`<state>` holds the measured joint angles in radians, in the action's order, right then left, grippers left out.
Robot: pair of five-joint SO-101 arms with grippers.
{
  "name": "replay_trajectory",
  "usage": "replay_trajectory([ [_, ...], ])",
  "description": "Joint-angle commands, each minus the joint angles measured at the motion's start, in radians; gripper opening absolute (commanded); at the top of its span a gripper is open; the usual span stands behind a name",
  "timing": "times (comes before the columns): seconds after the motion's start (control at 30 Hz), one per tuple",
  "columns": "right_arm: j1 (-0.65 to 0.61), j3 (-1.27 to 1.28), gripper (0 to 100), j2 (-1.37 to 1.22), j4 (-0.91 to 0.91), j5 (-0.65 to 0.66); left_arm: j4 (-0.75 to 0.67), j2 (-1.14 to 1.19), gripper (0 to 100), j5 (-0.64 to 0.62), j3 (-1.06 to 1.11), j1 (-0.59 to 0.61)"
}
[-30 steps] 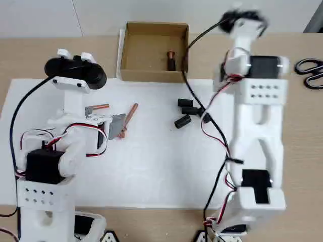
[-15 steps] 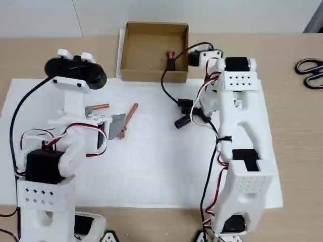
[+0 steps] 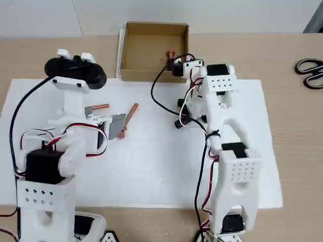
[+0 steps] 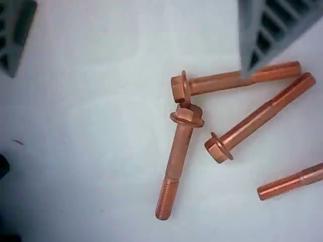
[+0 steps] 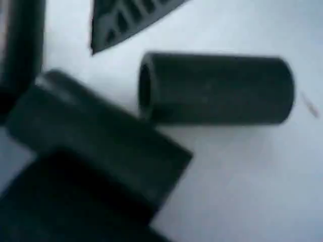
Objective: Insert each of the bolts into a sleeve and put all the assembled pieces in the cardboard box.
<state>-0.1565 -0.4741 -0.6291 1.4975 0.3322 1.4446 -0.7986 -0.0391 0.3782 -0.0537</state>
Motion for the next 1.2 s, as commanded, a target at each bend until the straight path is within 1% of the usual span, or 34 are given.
replay_trajectory([
  [0.0,-0.008,-0.008,27.3,-0.010,-0.044,0.008,0.000,-0.012,27,0.000,-0.044,0.005],
  [0.07,-0.008,-0.008,25.6,-0.024,-0.061,0.008,-0.002,-0.012,27,0.000,-0.044,0.005],
  [0.27,-0.005,-0.008,7.6,-0.044,-0.084,0.008,-0.002,-0.006,27,0.000,-0.042,0.005],
  [0.37,0.004,-0.008,0.6,-0.042,-0.077,0.003,-0.002,-0.006,27,0.000,-0.042,0.005],
  [0.5,0.030,-0.009,0.4,-0.036,-0.065,0.003,-0.002,-0.011,27,0.000,-0.042,0.005],
  [0.6,0.047,-0.038,0.4,-0.008,0.005,0.005,-0.002,-0.012,27,0.000,-0.045,0.005],
  [0.73,0.056,-0.132,0.4,0.113,0.166,0.002,-0.003,-0.012,27,-0.002,-0.048,0.005],
  [0.93,0.038,-0.133,0.4,0.358,0.193,-0.058,-0.002,0.015,27,0.002,-0.047,0.006],
  [1.0,0.028,-0.094,0.4,0.458,0.196,-0.069,-0.002,0.075,27,0.006,-0.048,0.015],
  [1.17,-0.008,0.075,0.4,0.685,0.188,-0.077,-0.055,0.333,27,0.055,-0.099,0.106],
])
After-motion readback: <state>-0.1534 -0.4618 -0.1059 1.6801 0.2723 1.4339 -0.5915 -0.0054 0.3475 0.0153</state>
